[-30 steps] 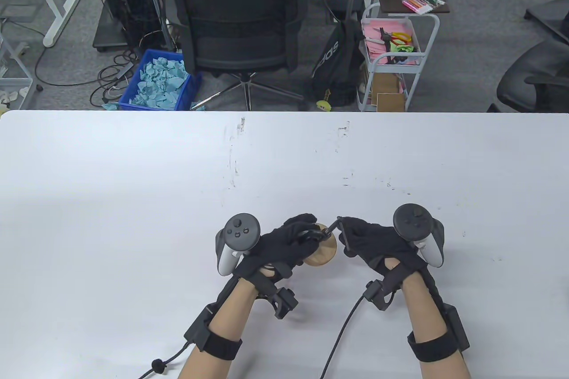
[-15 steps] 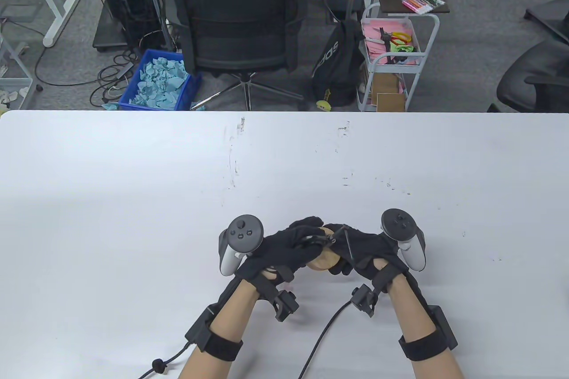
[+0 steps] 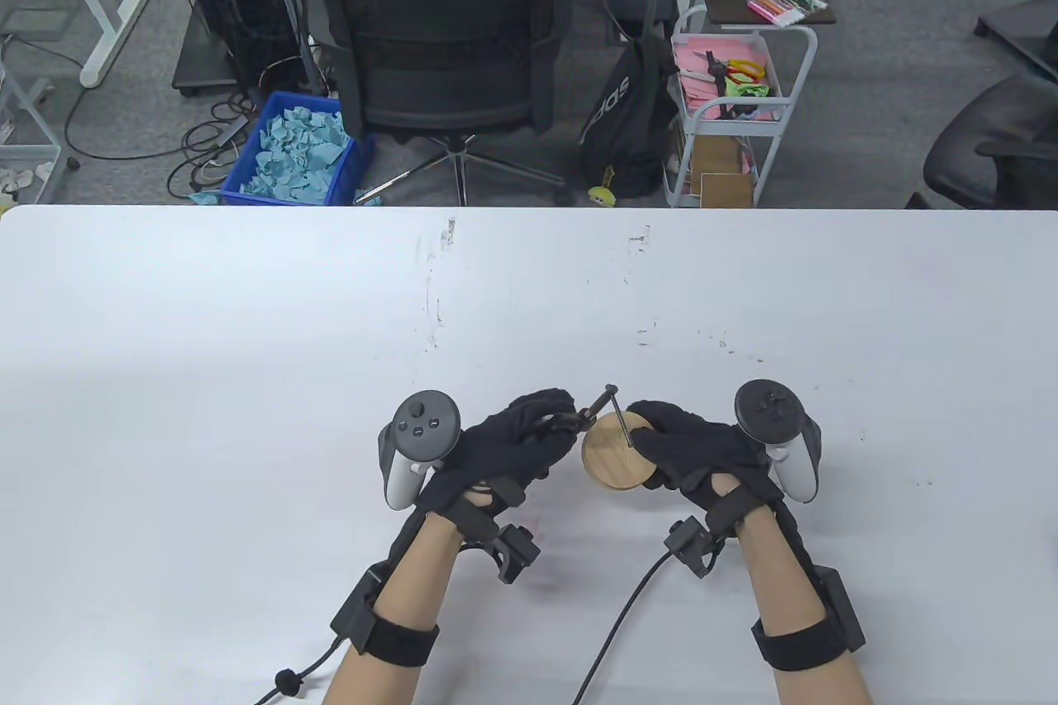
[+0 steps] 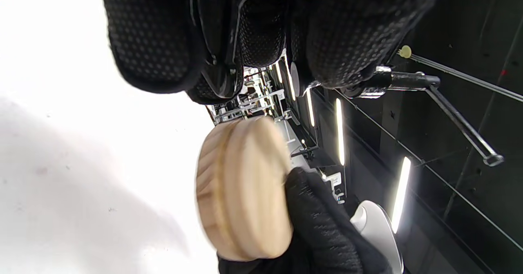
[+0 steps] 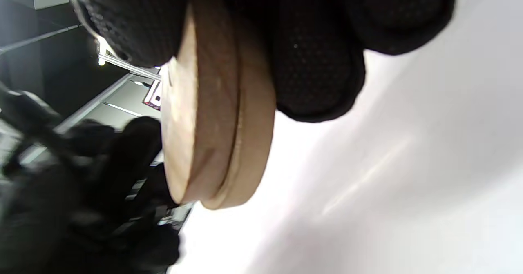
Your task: Unscrew the clamp open
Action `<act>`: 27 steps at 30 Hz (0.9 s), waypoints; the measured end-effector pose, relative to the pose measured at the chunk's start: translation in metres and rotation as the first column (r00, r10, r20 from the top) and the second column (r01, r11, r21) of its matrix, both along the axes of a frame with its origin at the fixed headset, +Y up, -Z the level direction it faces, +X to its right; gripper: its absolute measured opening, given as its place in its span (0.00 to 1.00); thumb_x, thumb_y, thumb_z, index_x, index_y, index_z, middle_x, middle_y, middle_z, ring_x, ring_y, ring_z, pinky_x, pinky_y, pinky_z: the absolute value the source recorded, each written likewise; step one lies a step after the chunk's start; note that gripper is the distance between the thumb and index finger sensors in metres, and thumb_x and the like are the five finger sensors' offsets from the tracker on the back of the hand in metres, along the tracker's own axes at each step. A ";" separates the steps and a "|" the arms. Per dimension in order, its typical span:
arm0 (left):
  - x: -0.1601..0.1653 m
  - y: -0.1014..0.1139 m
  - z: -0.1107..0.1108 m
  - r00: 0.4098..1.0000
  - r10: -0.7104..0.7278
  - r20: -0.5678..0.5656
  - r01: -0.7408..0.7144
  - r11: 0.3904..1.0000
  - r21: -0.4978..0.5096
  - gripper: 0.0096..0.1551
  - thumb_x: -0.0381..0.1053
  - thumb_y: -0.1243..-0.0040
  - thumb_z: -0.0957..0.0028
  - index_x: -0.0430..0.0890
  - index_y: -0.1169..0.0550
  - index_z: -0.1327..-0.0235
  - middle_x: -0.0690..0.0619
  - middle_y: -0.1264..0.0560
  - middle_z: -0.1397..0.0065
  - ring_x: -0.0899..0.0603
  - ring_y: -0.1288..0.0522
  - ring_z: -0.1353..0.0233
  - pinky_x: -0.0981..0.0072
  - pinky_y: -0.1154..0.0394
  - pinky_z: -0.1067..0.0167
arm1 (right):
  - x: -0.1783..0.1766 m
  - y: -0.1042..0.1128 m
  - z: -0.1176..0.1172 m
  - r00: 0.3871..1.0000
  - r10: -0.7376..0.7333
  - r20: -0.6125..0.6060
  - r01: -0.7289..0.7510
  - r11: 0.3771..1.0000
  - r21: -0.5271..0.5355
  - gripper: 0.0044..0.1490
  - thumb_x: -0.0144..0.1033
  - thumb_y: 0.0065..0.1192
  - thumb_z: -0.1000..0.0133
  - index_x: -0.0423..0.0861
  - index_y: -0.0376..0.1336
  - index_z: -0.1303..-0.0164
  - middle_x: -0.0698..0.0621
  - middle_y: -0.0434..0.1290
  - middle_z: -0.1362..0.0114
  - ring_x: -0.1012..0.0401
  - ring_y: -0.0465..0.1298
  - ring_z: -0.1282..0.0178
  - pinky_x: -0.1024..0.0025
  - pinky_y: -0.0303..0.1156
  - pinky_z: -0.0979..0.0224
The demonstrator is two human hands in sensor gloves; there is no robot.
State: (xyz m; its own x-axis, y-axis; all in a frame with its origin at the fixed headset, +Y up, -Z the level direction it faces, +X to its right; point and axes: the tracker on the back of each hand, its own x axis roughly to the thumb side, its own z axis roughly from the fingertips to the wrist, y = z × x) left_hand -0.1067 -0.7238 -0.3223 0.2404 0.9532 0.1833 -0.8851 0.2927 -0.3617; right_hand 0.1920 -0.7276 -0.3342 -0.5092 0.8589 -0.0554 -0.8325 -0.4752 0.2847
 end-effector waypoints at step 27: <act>0.001 0.000 0.000 0.999 0.042 0.016 -0.042 0.999 -0.018 0.20 0.54 0.33 0.44 0.56 0.21 0.39 0.49 0.30 0.22 0.45 0.14 0.41 0.72 0.14 0.45 | -0.015 -0.020 0.001 0.921 0.383 0.066 -0.380 0.923 -0.055 0.37 0.47 0.64 0.52 0.43 0.66 0.35 0.41 0.73 0.39 0.55 0.87 0.63 0.59 0.79 0.55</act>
State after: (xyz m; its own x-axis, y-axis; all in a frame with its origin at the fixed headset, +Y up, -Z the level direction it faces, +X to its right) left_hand -0.1052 -0.7241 -0.3220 0.1972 0.9656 0.1696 -0.8903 0.2489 -0.3814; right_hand 0.1772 -0.7476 -0.3327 -0.7911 0.5964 -0.1359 -0.6096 -0.7506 0.2547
